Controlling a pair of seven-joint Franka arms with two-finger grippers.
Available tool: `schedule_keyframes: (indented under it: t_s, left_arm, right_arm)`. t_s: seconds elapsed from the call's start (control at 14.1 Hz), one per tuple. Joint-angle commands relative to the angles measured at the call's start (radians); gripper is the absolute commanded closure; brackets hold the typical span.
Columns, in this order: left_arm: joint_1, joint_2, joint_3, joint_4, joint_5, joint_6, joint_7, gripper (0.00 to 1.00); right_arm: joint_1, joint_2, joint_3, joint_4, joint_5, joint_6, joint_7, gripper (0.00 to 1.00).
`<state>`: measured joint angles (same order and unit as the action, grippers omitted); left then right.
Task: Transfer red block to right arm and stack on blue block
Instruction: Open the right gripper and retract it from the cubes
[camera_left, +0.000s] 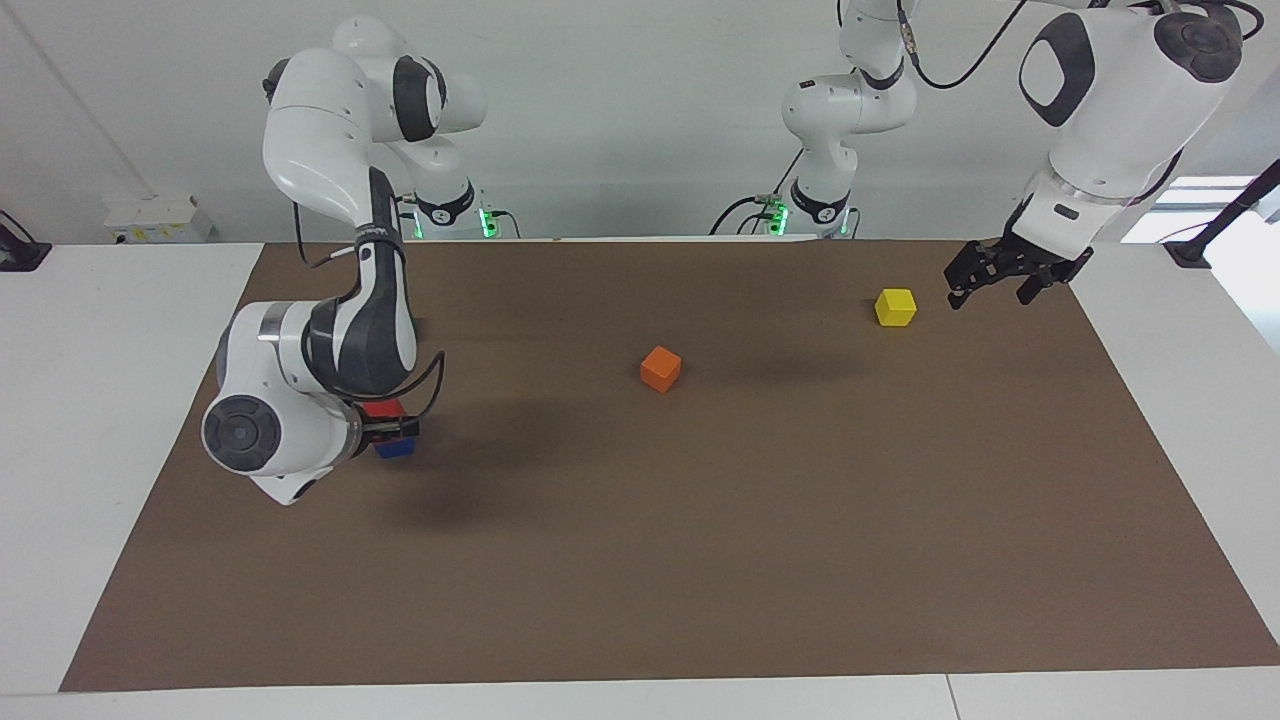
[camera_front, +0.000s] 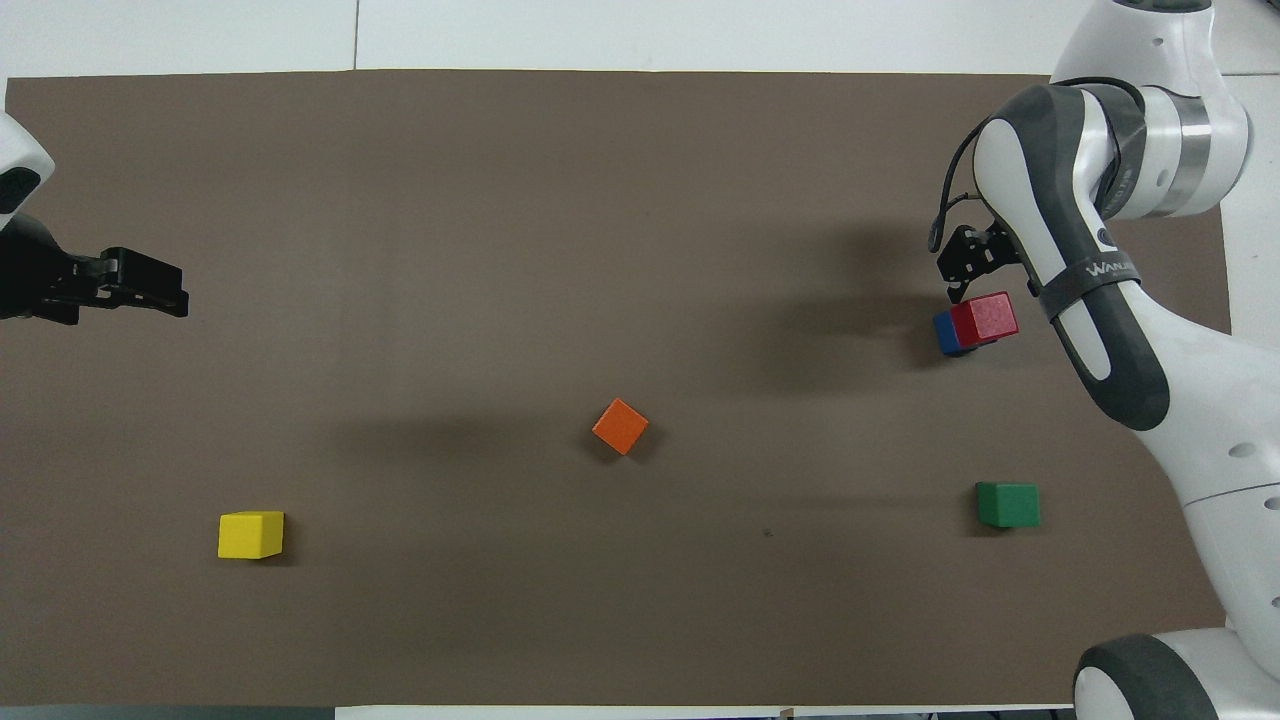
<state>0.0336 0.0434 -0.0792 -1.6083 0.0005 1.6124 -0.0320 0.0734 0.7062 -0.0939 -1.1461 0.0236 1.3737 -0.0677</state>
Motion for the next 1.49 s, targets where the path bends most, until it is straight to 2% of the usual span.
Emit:
schedule_keyframes:
  t_s: [0.0,0.28,0.57,0.64,0.78,0.92,1.06,1.42]
  left_arm:
    - [0.006,-0.002,-0.001,0.001,-0.004,-0.008,0.009,0.0]
    - [0.006,-0.002,-0.001,0.001,-0.004,-0.008,0.009,0.0]
    - [0.006,-0.002,-0.001,0.001,-0.004,-0.008,0.009,0.0]
    - [0.006,-0.002,-0.001,0.001,-0.004,-0.008,0.009,0.0]
    - [0.006,-0.002,-0.001,0.001,-0.004,-0.008,0.009,0.0]
    - [0.006,-0.002,-0.001,0.001,-0.004,-0.008,0.009,0.0]
    - [0.006,-0.002,-0.001,0.001,-0.004,-0.008,0.009,0.0]
    - [0.006,-0.002,-0.001,0.001,-0.004,-0.008,0.009,0.0]
  right_arm:
    - [-0.004,-0.068,0.013,-0.029,0.007,0.021,0.009,0.0]
    - [0.0,-0.16,0.013,-0.038,0.007,0.021,0.015,0.0]
    - [0.002,-0.283,0.011,-0.043,0.003,0.016,0.015,0.0]
    - [0.003,-0.322,0.011,-0.07,0.003,0.01,0.02,0.0]
    - [0.014,-0.445,0.013,-0.195,0.001,0.013,0.022,0.01]
    - [0.032,-0.601,0.011,-0.39,-0.005,0.082,0.022,0.01]
    - [0.025,-0.695,0.013,-0.512,-0.007,0.149,0.017,0.01]
    - [-0.021,-0.694,0.003,-0.494,-0.016,0.16,-0.027,0.0]
